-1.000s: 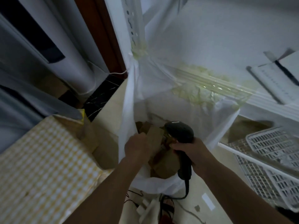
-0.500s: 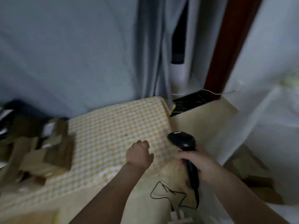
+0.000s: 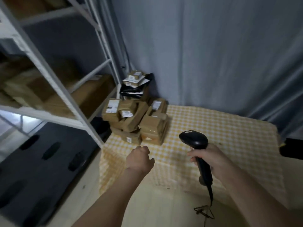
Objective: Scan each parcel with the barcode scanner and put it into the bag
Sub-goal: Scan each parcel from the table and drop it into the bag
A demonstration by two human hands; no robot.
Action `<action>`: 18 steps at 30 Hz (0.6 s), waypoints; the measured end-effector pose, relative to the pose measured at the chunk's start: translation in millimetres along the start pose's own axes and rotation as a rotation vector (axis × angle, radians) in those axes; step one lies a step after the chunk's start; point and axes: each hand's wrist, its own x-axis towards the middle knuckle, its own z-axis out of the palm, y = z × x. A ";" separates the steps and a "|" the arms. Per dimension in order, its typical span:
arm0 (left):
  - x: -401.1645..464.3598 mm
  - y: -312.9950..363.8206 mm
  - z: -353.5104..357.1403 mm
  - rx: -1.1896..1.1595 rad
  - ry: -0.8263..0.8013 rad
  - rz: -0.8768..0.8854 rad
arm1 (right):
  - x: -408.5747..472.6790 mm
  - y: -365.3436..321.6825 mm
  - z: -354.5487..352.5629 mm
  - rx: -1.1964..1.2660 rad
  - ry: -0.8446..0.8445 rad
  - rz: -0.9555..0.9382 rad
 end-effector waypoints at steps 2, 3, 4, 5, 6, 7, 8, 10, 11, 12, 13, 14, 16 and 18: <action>-1.8 -30.1 -8.1 -0.027 0.012 -0.042 | 4.8 -8.0 28.2 -0.024 -0.032 -0.011; -2.5 -42.3 -11.0 -0.039 0.014 -0.062 | 7.0 -11.2 40.2 -0.037 -0.046 -0.013; -2.9 -52.7 -13.2 -0.052 0.016 -0.081 | 9.0 -14.2 50.5 -0.051 -0.057 -0.013; -2.5 -61.6 -14.8 -0.063 0.016 -0.097 | 11.4 -16.8 59.3 -0.064 -0.068 -0.013; -1.1 -68.9 -15.7 -0.071 0.015 -0.108 | 15.0 -19.3 66.8 -0.077 -0.075 -0.014; 1.1 -74.7 -16.2 -0.075 0.013 -0.115 | 19.1 -21.8 73.0 -0.090 -0.077 -0.015; 3.7 -79.3 -16.6 -0.077 0.011 -0.120 | 23.6 -24.7 78.6 -0.098 -0.079 -0.014; 10.3 -85.9 -17.6 -0.081 0.006 -0.127 | 33.4 -30.7 88.8 -0.104 -0.091 -0.012; 14.6 -88.4 -17.4 -0.084 0.003 -0.129 | 39.1 -33.2 93.3 -0.106 -0.097 -0.010; 19.9 -90.7 -17.4 -0.087 0.003 -0.130 | 45.3 -35.7 97.9 -0.105 -0.104 -0.008; 25.9 -92.9 -17.6 -0.088 0.005 -0.131 | 52.3 -37.7 102.4 -0.100 -0.113 -0.004; 33.1 -95.1 -18.3 -0.089 0.007 -0.134 | 60.1 -39.8 106.5 -0.095 -0.120 0.001; 51.1 -99.5 -20.2 -0.095 0.005 -0.144 | 78.4 -43.9 114.4 -0.091 -0.132 0.009; 73.6 -101.0 -22.8 -0.096 0.001 -0.149 | 99.1 -49.9 119.1 -0.087 -0.134 0.016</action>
